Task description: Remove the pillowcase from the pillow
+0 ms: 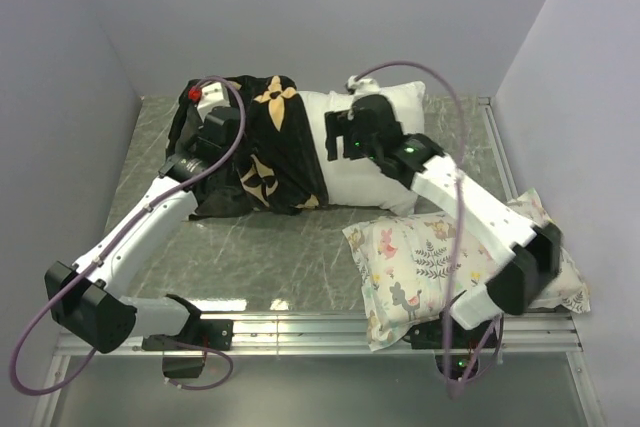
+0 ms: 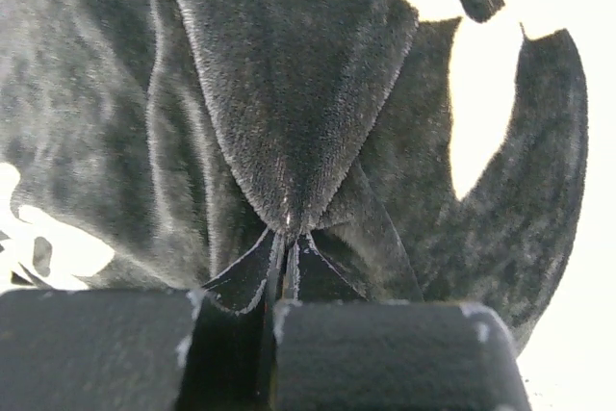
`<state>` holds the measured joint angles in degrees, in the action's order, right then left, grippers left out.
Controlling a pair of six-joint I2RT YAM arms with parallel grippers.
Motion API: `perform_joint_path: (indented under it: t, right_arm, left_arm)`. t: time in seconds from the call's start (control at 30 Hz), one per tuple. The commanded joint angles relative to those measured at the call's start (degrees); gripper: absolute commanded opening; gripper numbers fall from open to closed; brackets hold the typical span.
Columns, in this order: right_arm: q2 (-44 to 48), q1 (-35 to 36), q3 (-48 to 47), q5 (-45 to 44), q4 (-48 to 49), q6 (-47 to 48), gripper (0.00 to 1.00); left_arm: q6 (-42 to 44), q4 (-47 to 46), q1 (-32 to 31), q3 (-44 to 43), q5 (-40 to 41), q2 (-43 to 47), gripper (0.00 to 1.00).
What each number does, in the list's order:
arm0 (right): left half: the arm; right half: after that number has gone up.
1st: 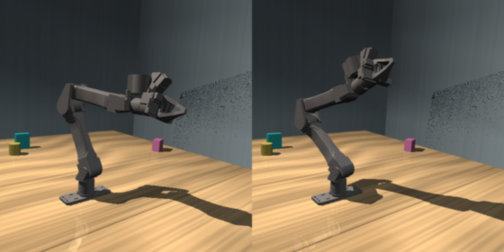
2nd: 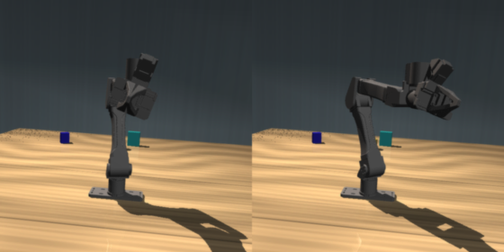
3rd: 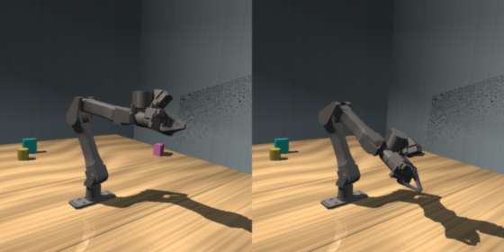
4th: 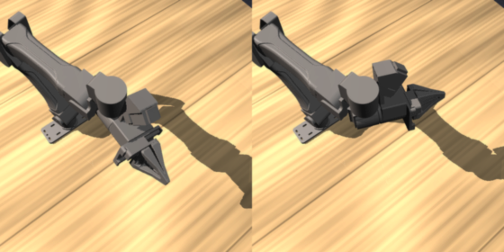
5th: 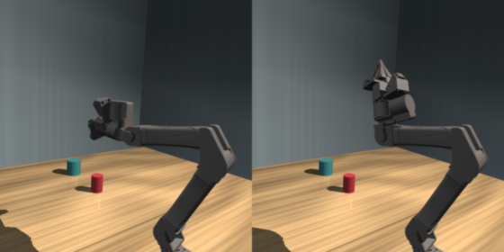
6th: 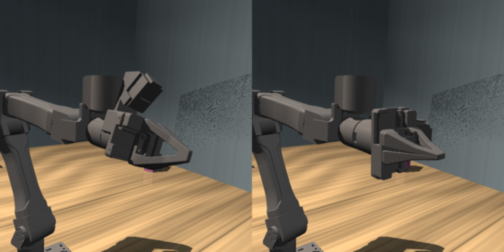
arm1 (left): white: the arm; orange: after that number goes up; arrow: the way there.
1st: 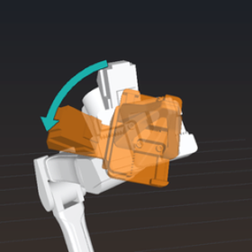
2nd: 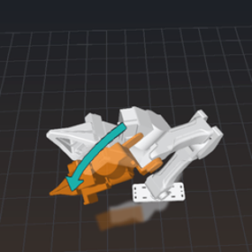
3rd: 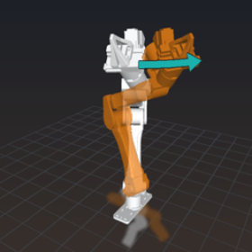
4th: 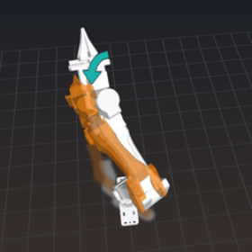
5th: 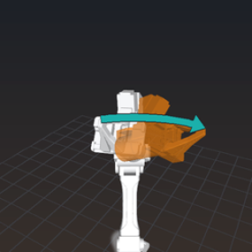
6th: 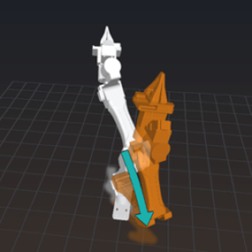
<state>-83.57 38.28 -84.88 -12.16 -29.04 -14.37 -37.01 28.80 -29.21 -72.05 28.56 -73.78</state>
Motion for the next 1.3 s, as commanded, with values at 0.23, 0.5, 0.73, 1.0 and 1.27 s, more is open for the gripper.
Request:
perform_joint_path:
  t: [0.23, 0.5, 0.73, 1.0, 1.27]
  right_arm:
    - [-19.2, 0.4, 1.3, -0.5, 7.1, -2.8, 0.82]
    - [-20.5, 0.1, 0.4, 2.1, 7.3, -4.4, 0.0]
    - [-19.5, 0.1, -3.4, 2.1, 4.3, -3.7, 0.0]
    - [-19.4, 0.0, -8.7, 2.3, 0.8, -2.9, 0.0]
    - [-18.6, -3.5, -14.2, -2.2, -4.5, -2.1, 0.0]
  left_arm:
    - [3.5, -2.0, 4.9, 4.9, -7.3, 4.3, 0.0]
    - [6.1, -6.6, 3.2, 5.5, -14.7, 4.1, 0.6]
    - [0.0, 1.1, -5.6, 1.9, -2.5, 0.4, 0.8]
    - [-5.5, 1.5, -5.1, 4.4, 4.8, -6.1, 0.72]
    - [-3.8, 7.2, 8.5, 1.6, 6.0, -2.7, 0.0]
